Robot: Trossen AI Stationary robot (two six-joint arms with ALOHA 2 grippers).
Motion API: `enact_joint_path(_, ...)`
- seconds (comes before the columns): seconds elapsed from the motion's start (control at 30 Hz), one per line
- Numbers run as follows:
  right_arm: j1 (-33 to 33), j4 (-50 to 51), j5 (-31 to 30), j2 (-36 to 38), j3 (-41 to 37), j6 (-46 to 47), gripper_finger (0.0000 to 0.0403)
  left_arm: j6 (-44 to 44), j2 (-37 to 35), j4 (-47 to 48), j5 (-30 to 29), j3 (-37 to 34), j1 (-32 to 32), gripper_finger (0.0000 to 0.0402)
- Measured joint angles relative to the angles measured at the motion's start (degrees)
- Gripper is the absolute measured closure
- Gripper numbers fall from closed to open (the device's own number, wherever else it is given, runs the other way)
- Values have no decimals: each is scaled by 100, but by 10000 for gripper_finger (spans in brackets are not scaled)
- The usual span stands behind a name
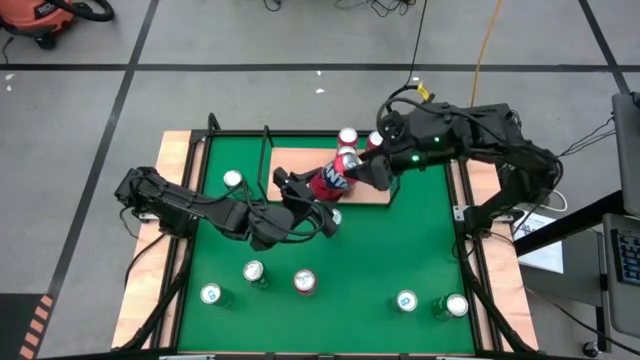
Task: Place canned beverage on shelf
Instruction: Put the red soda can on the shelf aligned with the other red soda can on the shelf
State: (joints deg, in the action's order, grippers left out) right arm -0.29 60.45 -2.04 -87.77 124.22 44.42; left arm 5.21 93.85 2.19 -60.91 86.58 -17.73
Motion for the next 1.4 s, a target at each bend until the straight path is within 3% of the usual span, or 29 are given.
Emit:
enact_joint_path(0.6, -348, 298, 371, -357, -9, -504, 27, 36, 170, 454, -166, -1, 169, 103)
enact_joint_path(0.97, -630, 310, 681, -356, -4, -684, 122, 27, 170, 498, -228, -1, 230, 103)
enact_joint_path(1.4, -917, 396, 999, -358, -4, -1119, 115, 45, 165, 451, -95, -1, 274, 32)
